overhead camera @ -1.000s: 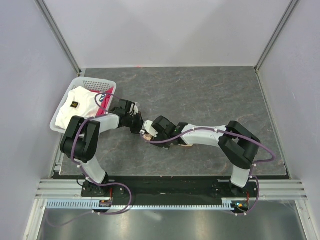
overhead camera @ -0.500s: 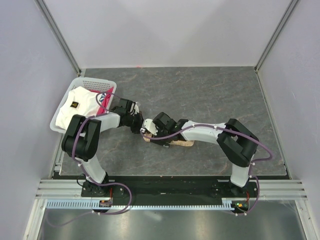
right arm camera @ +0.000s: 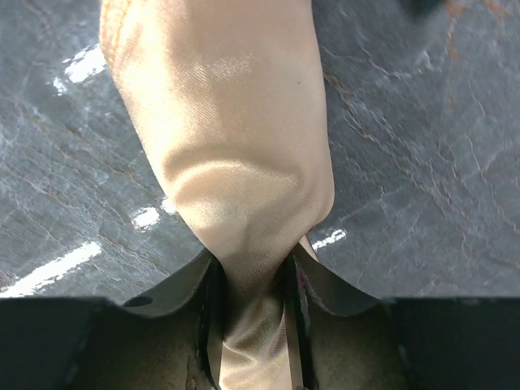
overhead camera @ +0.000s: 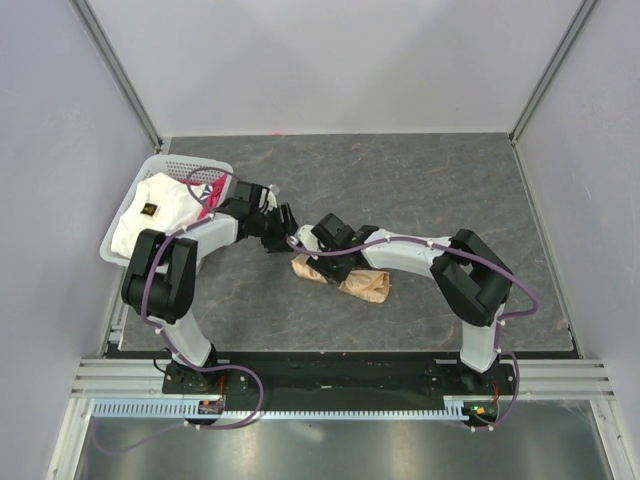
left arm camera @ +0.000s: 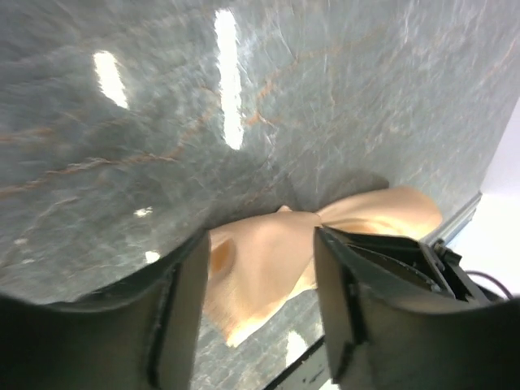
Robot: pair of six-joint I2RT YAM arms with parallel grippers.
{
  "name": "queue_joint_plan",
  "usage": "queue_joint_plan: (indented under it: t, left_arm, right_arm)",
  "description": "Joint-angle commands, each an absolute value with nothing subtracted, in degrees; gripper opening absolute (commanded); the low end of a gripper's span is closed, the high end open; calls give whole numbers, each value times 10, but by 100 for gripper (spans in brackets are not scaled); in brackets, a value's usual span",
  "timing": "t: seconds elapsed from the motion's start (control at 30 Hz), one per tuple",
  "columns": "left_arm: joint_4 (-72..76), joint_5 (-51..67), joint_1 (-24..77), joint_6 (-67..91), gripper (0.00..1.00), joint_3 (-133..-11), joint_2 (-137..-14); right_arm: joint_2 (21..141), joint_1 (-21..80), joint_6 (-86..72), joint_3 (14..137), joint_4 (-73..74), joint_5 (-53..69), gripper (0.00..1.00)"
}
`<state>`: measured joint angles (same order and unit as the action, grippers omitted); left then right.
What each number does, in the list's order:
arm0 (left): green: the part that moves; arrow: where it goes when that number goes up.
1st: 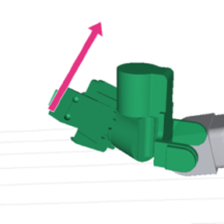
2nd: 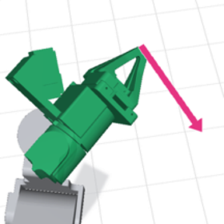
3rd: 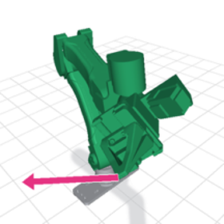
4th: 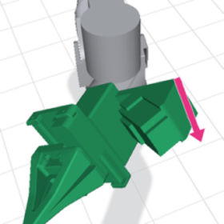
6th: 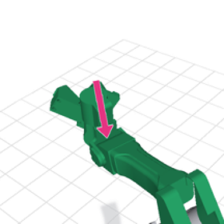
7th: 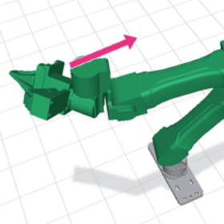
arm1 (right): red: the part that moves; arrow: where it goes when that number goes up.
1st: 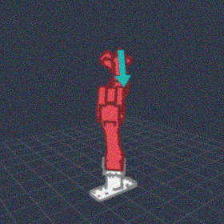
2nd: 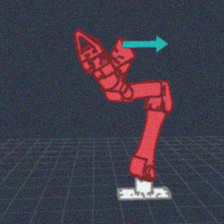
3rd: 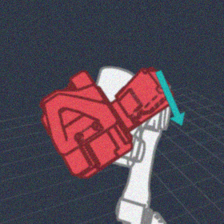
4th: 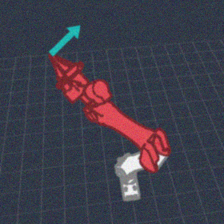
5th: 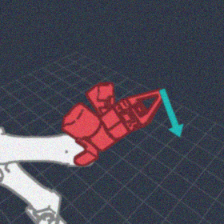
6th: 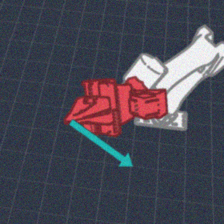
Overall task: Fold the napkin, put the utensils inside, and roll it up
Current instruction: Roll the napkin with the utensil
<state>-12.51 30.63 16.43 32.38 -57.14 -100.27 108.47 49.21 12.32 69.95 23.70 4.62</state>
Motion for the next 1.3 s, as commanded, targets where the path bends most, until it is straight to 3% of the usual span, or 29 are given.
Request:
queue_joint_plan:
  t: [0.0,0.27,0.87,0.97,1.0,1.07,1.2,1.27]
  left_arm:
    - [-141,265,138,333,66,-582,-957]
    - [-169,268,116,332,71,-562,-892]
    - [-277,305,98,236,74,-613,-788]
    - [-279,306,89,220,77,-613,-777]
    - [-279,308,87,216,80,-613,-770]
    - [-280,308,84,203,89,-613,-759]
    - [-279,304,80,185,92,-616,-731]
    - [-278,300,79,171,93,-619,-704]
  right_arm:
    - [1088,483,0,680,305,4,36]
    - [1076,454,-171,661,291,-99,38]
    - [1079,255,-224,635,198,-98,41]
    - [1065,252,-215,647,199,-87,53]
    - [1059,252,-208,652,197,-77,66]
    - [1032,252,-204,658,199,-72,74]
    - [963,251,-190,674,203,-70,98]
    - [913,251,-178,679,203,-71,98]
